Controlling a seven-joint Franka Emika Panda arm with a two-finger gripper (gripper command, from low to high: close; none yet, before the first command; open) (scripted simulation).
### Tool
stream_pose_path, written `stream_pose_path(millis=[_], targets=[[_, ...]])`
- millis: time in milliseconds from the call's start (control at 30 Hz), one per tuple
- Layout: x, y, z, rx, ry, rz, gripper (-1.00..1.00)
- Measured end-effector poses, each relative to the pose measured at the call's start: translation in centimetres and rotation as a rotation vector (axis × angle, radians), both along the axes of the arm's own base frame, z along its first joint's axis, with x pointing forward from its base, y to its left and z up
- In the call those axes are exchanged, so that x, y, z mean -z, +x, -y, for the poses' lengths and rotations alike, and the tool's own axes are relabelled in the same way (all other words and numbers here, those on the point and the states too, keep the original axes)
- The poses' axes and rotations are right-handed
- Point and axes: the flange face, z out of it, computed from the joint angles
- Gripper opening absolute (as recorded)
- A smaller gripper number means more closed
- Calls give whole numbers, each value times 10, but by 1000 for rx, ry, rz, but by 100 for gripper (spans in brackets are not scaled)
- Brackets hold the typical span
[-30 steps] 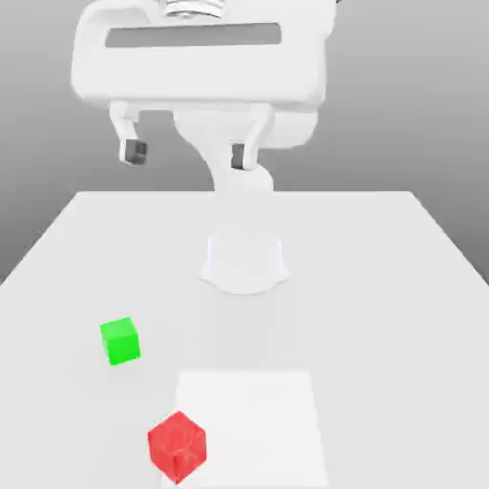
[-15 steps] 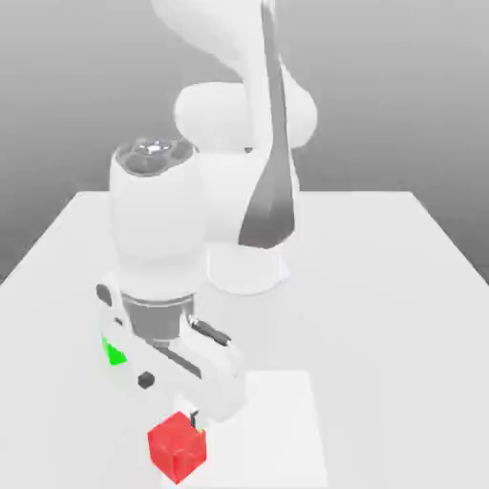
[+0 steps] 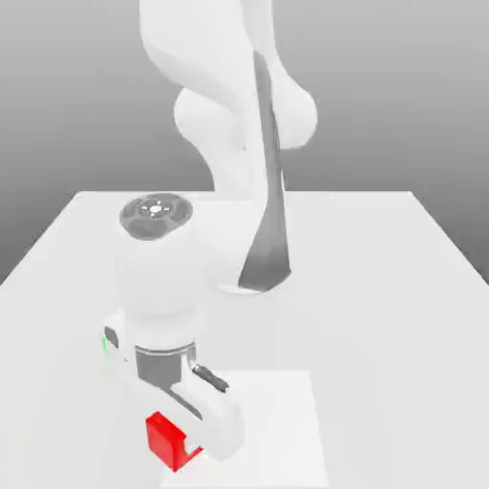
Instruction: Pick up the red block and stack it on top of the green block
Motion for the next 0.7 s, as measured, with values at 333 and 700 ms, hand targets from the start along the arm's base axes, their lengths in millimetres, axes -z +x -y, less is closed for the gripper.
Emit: stream_pose_path(millis=[333,700], targets=[[-40,-147,108,562,-34,-10,-100],[6,-220,122,834,3,2,-100]])
